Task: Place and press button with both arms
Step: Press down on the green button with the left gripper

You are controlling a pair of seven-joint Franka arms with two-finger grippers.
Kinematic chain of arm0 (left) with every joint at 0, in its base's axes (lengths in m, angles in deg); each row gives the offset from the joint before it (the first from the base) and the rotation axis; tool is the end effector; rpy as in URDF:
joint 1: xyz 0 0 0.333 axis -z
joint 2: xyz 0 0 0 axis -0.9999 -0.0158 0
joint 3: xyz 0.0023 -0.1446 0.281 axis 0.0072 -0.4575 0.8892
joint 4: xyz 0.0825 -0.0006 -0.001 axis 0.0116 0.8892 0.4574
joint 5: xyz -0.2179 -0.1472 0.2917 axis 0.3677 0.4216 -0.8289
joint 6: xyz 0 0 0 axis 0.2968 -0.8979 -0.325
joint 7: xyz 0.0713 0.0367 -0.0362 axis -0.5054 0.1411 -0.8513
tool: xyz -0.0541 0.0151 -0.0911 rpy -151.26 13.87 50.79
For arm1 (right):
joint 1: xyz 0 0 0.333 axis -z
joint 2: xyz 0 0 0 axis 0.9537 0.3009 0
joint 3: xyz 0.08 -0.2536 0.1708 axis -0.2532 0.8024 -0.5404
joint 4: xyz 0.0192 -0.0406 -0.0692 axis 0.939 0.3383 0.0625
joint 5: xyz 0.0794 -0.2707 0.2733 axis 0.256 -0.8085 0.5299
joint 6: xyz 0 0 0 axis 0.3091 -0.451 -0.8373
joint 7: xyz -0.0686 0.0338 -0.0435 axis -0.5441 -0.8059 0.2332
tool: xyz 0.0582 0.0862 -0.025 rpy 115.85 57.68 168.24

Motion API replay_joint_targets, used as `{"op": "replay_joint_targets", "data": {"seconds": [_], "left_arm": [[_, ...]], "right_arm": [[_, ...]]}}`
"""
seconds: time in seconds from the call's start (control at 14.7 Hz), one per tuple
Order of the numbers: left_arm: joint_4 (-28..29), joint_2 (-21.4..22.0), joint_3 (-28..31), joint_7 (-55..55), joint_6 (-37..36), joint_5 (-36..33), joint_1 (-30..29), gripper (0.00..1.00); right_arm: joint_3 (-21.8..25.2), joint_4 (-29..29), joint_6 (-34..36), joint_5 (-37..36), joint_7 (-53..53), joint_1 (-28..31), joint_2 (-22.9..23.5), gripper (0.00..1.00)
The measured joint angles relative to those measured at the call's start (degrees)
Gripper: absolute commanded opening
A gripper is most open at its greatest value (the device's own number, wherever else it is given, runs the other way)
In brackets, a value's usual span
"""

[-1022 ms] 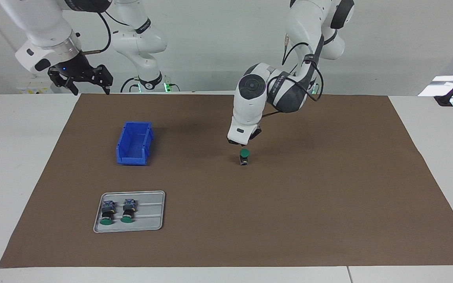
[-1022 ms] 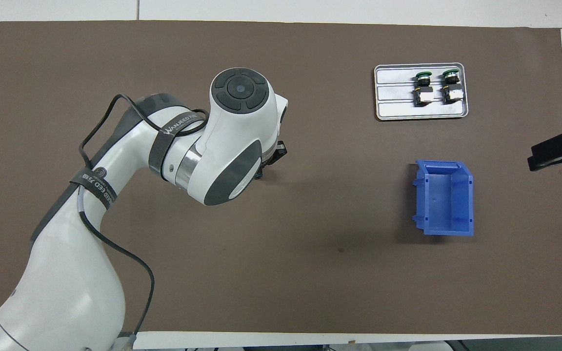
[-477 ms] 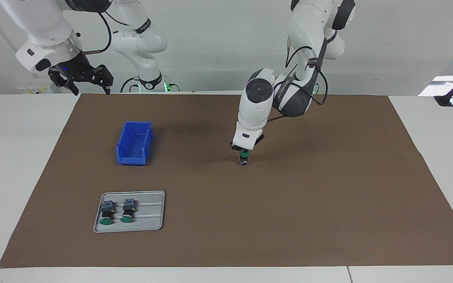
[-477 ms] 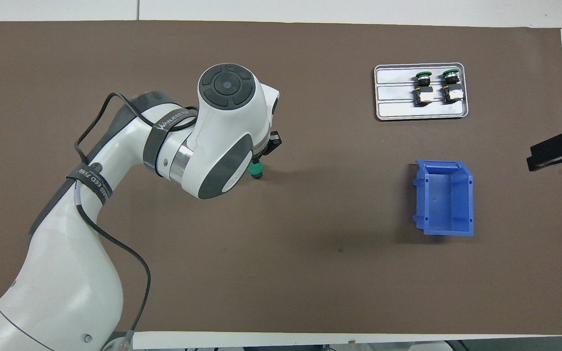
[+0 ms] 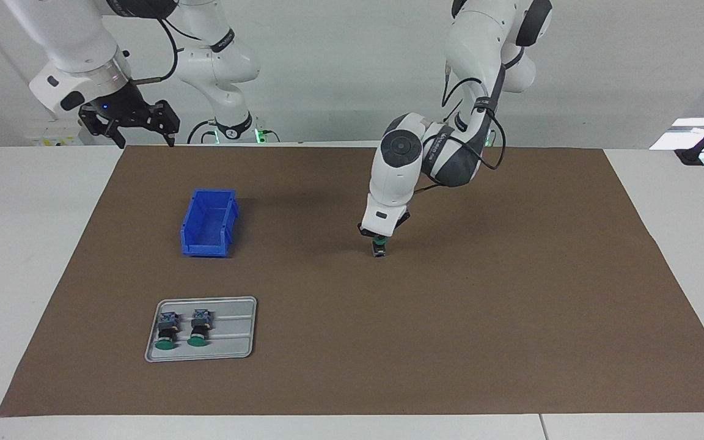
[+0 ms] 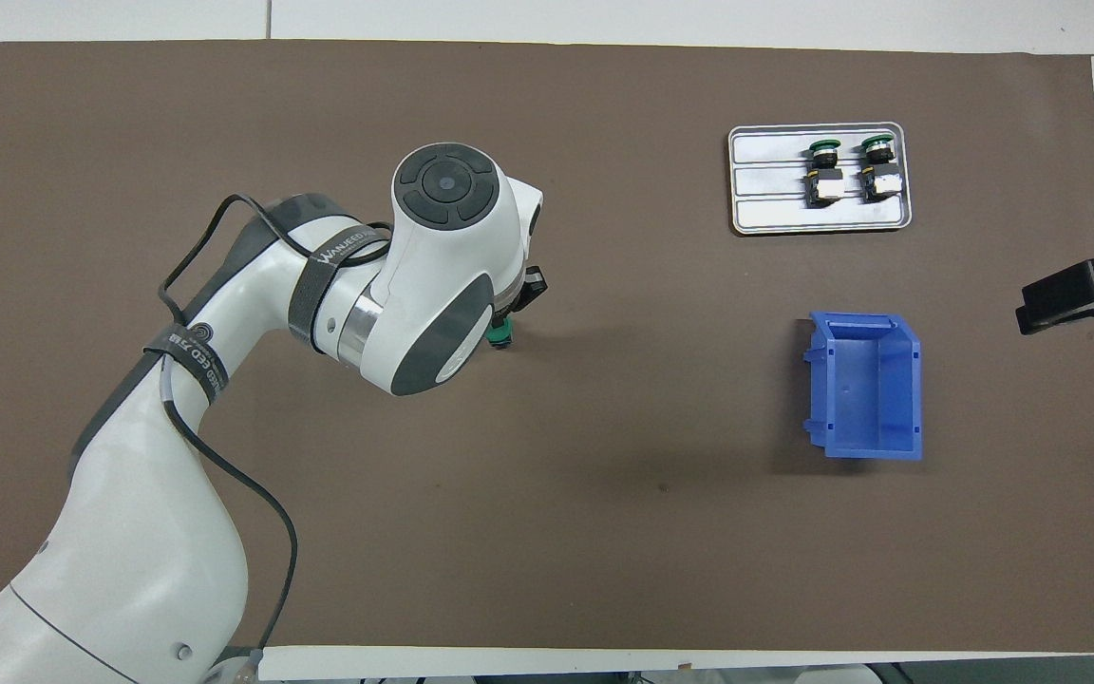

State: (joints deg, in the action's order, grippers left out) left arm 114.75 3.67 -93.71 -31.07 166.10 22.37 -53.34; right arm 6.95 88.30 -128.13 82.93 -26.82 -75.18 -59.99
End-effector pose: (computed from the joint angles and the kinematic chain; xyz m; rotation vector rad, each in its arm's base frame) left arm 0.5017 -0.4309 0.3805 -3.0994 -0.4427 0.1857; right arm 0.5162 -0.0053 0.6406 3.1002 0.0720 -0.2374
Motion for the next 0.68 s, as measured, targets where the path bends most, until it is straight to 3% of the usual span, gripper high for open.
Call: {"op": "replay_joint_targets", "data": {"seconds": [0.68], "left_arm": [[6.71, 2.76, -0.15, -0.92, 7.66, 0.01, 0.27, 0.00]], "right_arm": [[0.16, 0.00, 0.00, 0.00, 0.00, 0.30, -0.18, 0.99]]}}
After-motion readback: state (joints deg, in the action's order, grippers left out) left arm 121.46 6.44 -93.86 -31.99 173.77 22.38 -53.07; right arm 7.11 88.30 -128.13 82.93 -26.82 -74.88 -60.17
